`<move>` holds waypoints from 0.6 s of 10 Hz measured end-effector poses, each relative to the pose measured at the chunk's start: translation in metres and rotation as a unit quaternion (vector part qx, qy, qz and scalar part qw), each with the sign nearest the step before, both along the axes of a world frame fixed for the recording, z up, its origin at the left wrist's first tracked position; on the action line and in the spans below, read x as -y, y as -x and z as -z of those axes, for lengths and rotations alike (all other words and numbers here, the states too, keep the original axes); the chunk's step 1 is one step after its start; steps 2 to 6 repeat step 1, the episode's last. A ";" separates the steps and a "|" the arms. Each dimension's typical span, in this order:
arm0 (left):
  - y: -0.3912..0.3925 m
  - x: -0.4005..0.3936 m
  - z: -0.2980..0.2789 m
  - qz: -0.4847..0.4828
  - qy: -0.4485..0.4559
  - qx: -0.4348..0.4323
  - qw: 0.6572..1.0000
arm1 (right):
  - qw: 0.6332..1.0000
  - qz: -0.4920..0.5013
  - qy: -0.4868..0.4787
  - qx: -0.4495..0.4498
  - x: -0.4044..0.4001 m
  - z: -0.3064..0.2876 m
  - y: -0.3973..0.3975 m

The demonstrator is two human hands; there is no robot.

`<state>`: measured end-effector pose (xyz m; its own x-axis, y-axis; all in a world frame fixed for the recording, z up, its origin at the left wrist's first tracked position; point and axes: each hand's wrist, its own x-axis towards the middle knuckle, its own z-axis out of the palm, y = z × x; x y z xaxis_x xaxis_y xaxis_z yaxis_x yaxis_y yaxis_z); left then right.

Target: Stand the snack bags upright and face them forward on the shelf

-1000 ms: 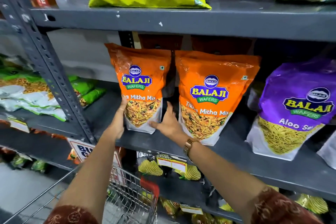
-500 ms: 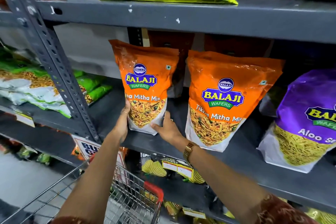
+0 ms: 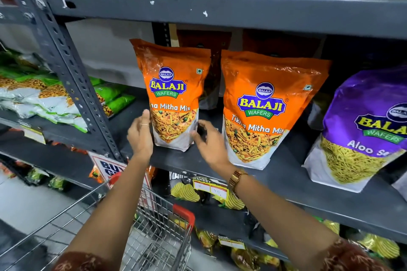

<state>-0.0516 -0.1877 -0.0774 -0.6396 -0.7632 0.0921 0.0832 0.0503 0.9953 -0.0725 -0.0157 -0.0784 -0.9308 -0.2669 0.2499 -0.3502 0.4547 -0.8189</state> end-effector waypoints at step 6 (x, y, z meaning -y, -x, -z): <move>-0.013 -0.023 -0.017 -0.048 0.112 -0.029 0.992 | 0.990 0.045 0.060 -0.119 -0.017 -0.010 -0.021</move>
